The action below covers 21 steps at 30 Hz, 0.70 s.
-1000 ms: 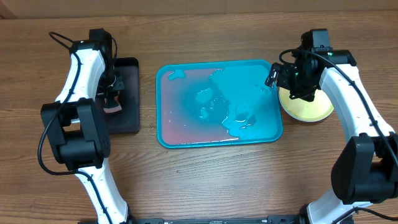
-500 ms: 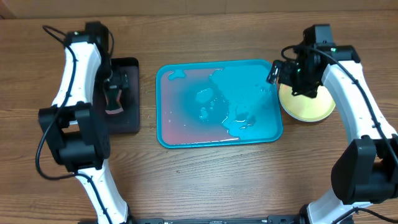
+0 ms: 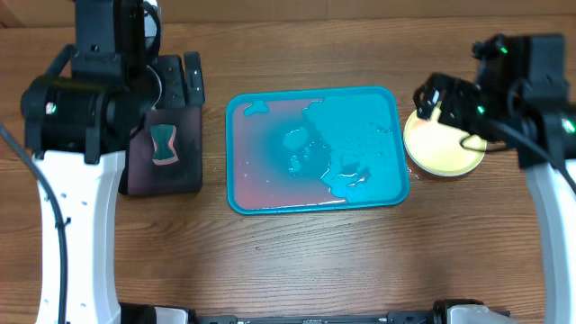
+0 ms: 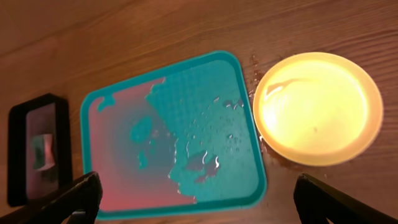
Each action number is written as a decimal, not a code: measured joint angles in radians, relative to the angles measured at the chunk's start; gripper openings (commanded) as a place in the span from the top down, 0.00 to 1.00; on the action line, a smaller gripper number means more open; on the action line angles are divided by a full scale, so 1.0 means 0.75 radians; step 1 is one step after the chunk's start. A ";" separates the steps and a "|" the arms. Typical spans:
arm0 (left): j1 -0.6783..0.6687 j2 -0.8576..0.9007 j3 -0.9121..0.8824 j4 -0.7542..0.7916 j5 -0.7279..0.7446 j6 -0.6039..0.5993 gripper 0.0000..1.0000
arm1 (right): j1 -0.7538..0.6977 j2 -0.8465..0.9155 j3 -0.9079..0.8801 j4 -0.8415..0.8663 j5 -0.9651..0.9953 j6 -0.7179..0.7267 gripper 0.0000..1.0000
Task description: Clean dirty plates on tray and stack at the side
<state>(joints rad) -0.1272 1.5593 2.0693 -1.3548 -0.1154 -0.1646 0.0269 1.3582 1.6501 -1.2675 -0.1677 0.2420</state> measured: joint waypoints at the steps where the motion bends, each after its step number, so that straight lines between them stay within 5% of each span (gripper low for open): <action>1: -0.001 0.000 0.000 0.000 -0.001 0.000 0.00 | 0.000 -0.010 0.000 -0.005 0.000 0.000 0.00; 11: -0.001 0.031 -0.002 -0.001 -0.001 0.000 0.00 | 0.000 -0.296 0.001 -0.146 0.000 0.002 0.00; 21: -0.001 0.031 -0.002 -0.001 0.000 0.000 0.00 | 0.000 -0.290 0.001 -0.211 0.004 0.001 0.00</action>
<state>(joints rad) -0.1276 1.5826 2.0682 -1.3552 -0.1154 -0.1646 0.0269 1.1408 1.6505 -1.4254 -0.1650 0.2424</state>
